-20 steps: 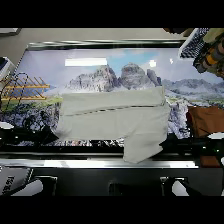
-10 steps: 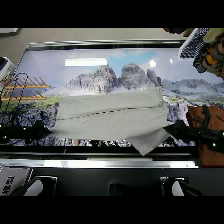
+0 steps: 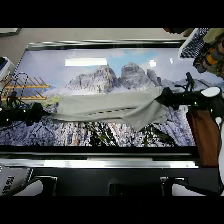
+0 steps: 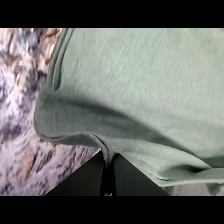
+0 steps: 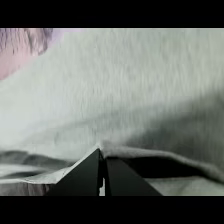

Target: Fold the clothes and pants, and hang the long-sleeved shirts on hangers.

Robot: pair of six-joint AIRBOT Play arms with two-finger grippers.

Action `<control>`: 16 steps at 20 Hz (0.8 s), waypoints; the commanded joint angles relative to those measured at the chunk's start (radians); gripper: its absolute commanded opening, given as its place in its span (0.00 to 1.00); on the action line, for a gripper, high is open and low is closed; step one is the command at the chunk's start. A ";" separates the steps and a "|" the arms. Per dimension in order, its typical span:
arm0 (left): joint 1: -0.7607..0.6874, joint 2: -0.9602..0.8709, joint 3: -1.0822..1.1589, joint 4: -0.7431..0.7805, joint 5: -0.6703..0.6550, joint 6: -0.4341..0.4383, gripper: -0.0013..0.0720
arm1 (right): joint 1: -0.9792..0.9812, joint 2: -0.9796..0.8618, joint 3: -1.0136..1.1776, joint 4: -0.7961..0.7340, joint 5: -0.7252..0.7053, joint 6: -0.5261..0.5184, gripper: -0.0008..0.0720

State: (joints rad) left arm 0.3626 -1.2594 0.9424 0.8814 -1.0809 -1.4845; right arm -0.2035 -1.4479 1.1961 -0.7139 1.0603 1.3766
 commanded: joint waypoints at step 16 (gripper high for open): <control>-0.140 -0.565 0.552 0.013 0.023 -0.067 0.04 | 0.015 -0.346 0.327 -0.004 -0.252 0.167 0.07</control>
State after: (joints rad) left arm 0.2348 -1.7615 1.4452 0.8841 -1.0588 -1.5112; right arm -0.1898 -1.7695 1.5185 -0.7177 0.8558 1.5211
